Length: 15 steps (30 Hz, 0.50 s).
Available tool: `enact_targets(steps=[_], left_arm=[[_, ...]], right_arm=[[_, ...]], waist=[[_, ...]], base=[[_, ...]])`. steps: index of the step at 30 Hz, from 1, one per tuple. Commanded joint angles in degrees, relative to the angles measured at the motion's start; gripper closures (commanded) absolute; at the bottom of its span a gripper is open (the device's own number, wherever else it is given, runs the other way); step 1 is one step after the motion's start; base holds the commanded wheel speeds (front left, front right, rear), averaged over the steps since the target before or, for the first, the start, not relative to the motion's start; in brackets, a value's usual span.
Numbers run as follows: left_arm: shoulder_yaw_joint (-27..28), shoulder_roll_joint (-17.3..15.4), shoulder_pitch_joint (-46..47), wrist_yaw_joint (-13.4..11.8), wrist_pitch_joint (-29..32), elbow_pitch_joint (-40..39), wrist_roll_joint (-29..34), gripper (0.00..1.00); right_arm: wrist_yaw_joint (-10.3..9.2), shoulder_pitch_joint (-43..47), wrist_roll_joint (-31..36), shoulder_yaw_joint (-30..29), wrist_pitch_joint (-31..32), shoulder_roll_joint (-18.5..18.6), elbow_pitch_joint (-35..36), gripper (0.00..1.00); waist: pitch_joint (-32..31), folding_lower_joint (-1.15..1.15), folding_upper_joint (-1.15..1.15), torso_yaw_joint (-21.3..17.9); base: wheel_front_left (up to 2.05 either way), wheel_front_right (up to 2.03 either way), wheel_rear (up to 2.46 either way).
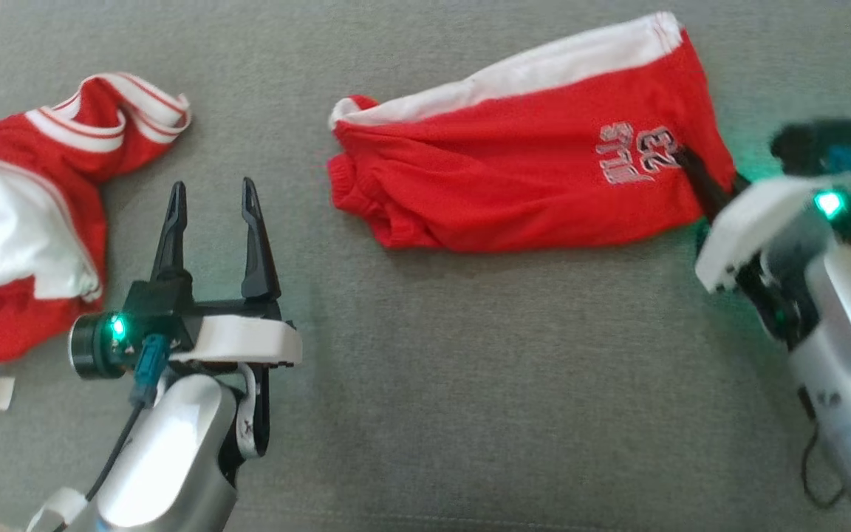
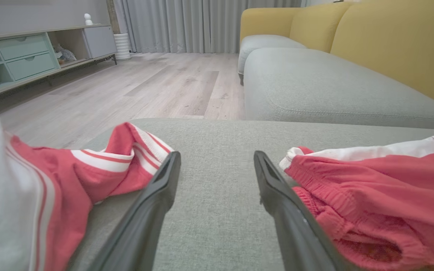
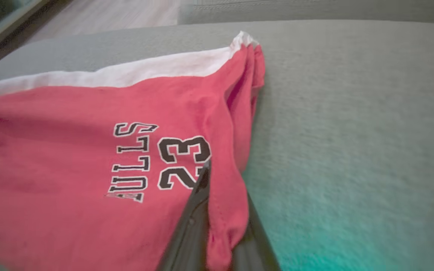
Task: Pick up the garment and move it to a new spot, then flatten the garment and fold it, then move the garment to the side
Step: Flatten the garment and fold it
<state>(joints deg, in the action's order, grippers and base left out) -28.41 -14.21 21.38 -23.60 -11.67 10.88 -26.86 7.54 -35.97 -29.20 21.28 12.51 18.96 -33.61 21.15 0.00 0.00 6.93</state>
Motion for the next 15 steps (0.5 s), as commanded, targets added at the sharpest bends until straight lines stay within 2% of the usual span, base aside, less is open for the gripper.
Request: enact_targets(steps=[1,6,15], left_arm=[[1.8,-1.6,0.5,-0.1,-0.3,-1.9,-0.6,0.00],[1.7,-2.4,-0.4,-0.2,0.4,-3.5,-0.8,0.00],[0.7,-3.4,-1.3,-0.4,2.3,-5.2,-0.6,0.00]], right_arm=[[-0.05,4.6,-0.2,-2.2,-2.8,-0.3,2.8,1.00],[-0.05,13.0,1.1,-8.8,-6.0,-2.6,8.0,1.00],[-0.05,24.5,4.3,-19.2,-5.0,-7.2,15.9,1.00]], waist=[[-0.9,0.00,0.00,-1.5],[-1.8,0.00,0.00,-4.5],[-2.8,0.00,0.00,-7.6]], base=[[0.00,0.00,0.00],[0.00,0.00,0.00],[0.00,0.00,0.00]])
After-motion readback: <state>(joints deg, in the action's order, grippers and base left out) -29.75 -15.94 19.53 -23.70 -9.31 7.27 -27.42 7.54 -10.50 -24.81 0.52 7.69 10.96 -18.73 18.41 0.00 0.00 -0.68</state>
